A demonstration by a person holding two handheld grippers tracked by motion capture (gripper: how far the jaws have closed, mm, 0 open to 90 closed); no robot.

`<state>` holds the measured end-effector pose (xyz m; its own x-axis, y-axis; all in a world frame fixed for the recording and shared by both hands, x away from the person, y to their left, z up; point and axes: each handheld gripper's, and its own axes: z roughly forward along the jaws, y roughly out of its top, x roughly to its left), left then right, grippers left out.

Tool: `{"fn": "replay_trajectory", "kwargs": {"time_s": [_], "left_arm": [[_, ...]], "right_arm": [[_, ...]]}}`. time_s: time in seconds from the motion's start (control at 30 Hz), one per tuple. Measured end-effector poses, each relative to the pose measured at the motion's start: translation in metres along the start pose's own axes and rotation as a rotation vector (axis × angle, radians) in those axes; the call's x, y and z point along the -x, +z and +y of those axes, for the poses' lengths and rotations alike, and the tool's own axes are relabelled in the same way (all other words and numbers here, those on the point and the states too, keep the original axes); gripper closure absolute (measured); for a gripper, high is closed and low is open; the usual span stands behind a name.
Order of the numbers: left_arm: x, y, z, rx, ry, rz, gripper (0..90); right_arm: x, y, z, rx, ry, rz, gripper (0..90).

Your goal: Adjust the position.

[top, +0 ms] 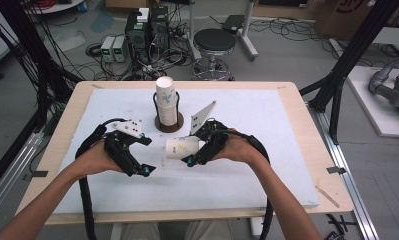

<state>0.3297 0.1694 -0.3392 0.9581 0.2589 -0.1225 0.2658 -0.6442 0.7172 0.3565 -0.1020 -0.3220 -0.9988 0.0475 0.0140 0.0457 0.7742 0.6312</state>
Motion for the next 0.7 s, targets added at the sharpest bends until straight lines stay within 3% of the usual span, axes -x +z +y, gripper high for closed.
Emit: {"fn": "replay_trajectory", "kwargs": {"time_s": [0.23, 0.27, 0.33, 0.37, 0.43, 0.47, 0.57, 0.7], "left_arm": [[-0.003, 0.003, 0.001, -0.036, -0.016, 0.008, 1.9], [-0.005, 0.003, 0.002, -0.075, -0.006, 0.013, 1.9], [-0.005, 0.004, 0.002, -0.092, -0.016, 0.014, 3.7], [-0.007, 0.005, 0.003, -0.140, -0.023, 0.021, 8.2], [-0.008, 0.006, 0.004, -0.161, -0.024, 0.020, 13.5], [-0.008, 0.008, 0.006, -0.163, -0.030, -0.003, 12.3], [-0.009, 0.009, 0.008, -0.159, -0.026, -0.005, 11.7], [-0.011, 0.012, 0.012, -0.199, -0.022, 0.005, 11.8]], "right_arm": [[0.001, 0.003, 0.008, -0.078, -0.038, -0.008, 29.4], [0.001, 0.003, 0.009, -0.088, -0.042, -0.011, 29.4], [0.002, 0.004, 0.010, -0.115, -0.052, -0.016, 29.4], [0.001, 0.005, 0.010, -0.128, -0.049, -0.019, 29.4], [0.001, 0.006, 0.011, -0.140, -0.051, -0.021, 29.5], [0.001, 0.007, 0.012, -0.148, -0.056, -0.023, 29.5], [0.001, 0.008, 0.013, -0.154, -0.058, -0.025, 29.4], [0.002, 0.011, 0.017, -0.187, -0.076, -0.026, 29.4]]}}
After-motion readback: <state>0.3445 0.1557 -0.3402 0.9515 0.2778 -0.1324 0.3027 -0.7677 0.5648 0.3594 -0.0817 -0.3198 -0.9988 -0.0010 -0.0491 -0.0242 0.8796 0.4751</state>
